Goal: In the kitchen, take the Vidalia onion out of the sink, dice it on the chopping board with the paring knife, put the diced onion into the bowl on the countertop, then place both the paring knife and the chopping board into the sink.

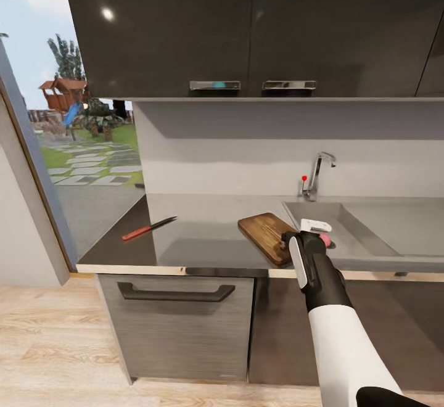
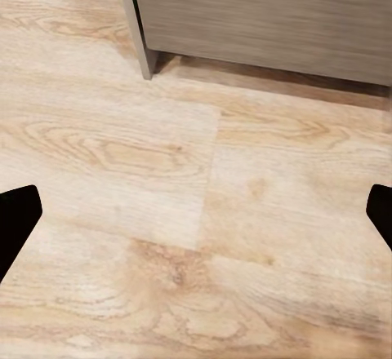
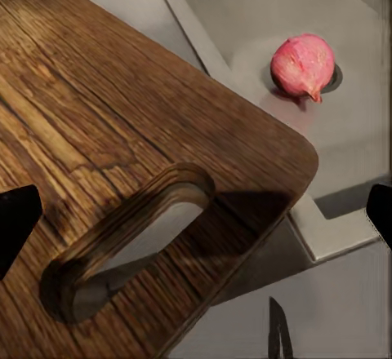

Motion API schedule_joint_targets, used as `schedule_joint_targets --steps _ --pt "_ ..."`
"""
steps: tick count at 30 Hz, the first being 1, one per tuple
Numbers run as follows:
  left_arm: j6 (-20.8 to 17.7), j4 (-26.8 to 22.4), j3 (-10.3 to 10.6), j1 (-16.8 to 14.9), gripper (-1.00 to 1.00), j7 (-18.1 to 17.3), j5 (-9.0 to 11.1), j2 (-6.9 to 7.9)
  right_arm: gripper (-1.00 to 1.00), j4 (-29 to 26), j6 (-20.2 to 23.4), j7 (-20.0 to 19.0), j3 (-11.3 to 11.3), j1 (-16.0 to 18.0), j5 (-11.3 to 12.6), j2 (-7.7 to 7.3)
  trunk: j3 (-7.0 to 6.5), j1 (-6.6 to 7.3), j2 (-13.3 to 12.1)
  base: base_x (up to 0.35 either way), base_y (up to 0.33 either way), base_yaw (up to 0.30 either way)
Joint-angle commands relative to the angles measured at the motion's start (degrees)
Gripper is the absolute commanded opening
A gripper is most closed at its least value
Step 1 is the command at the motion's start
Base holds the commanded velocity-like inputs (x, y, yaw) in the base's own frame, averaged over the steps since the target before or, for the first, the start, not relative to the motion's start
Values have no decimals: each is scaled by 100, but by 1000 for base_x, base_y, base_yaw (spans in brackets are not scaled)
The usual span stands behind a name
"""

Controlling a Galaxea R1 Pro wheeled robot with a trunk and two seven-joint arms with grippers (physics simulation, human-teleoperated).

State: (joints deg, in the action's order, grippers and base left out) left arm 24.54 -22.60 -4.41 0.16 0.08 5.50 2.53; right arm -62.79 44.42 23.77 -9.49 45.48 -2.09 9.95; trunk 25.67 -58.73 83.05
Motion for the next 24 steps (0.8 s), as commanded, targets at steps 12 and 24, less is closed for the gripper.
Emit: schedule_joint_targets --steps 12,24 --pt "7 -7 25 2 100 1 54 2 100 127 23 239 -477 4 -20 -2 5 0 3 0 0 0" --pt "7 -7 23 2 100 1 57 2 100 358 -7 242 -487 4 -9 5 5 0 3 0 0 0"
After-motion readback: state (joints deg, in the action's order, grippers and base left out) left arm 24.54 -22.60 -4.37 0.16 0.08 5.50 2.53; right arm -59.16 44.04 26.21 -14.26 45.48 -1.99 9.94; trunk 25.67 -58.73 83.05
